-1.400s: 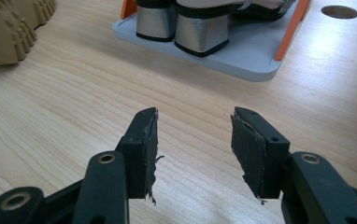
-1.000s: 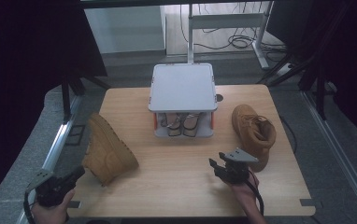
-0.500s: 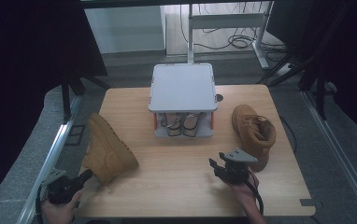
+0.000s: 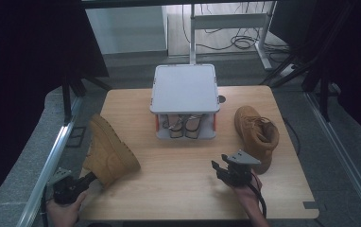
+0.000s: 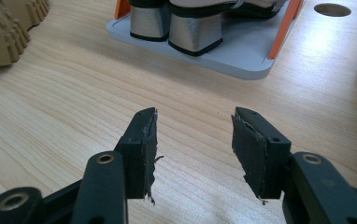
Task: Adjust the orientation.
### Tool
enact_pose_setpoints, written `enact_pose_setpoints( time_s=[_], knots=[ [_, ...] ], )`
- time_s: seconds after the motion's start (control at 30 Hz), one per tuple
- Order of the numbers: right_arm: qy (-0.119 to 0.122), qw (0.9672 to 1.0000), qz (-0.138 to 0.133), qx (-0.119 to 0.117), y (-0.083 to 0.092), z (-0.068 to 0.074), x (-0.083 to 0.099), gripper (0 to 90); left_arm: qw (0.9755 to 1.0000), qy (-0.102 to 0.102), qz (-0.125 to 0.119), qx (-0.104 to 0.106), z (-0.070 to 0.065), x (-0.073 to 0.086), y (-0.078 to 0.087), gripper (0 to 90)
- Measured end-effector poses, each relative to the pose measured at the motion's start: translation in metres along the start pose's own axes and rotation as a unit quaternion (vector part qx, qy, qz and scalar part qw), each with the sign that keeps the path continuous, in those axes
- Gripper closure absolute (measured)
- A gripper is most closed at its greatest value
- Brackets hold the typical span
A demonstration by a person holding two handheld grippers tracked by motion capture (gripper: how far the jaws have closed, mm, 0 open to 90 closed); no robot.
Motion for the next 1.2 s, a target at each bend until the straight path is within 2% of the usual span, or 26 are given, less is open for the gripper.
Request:
enact_pose_setpoints(
  time_s=[0.27, 0.63, 1.03, 1.2],
  knots=[
    [-0.001, 1.0000, 0.002, 0.000, -0.002, 0.000, 0.001, 49.7, 0.9998, -0.012, -0.002, 0.017, -0.006, -0.014, 0.002, 89.3],
    [-0.001, 1.0000, 0.003, 0.003, -0.002, -0.001, 0.001, 48.8, 0.9994, -0.015, -0.015, 0.029, -0.013, -0.026, 0.003, 89.3],
    [-0.003, 1.0000, 0.004, 0.006, -0.002, -0.003, 0.002, 48.5, 0.9985, -0.036, -0.021, 0.036, -0.027, -0.048, 0.001, 89.3],
    [-0.004, 1.0000, 0.003, 0.008, -0.002, -0.003, 0.002, 48.4, 0.9977, -0.054, -0.008, 0.040, -0.039, -0.057, -0.007, 88.9]
  ],
)
Point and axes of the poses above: each handheld gripper's, and its own axes: y roughly backward along the jaws, x roughly out of its underside, z roughly to its left, the point moved 5 cm from there along -y, roughly forward along the jaws, and after that the axes turned 11 degrees about z, right-handed, at the moved point
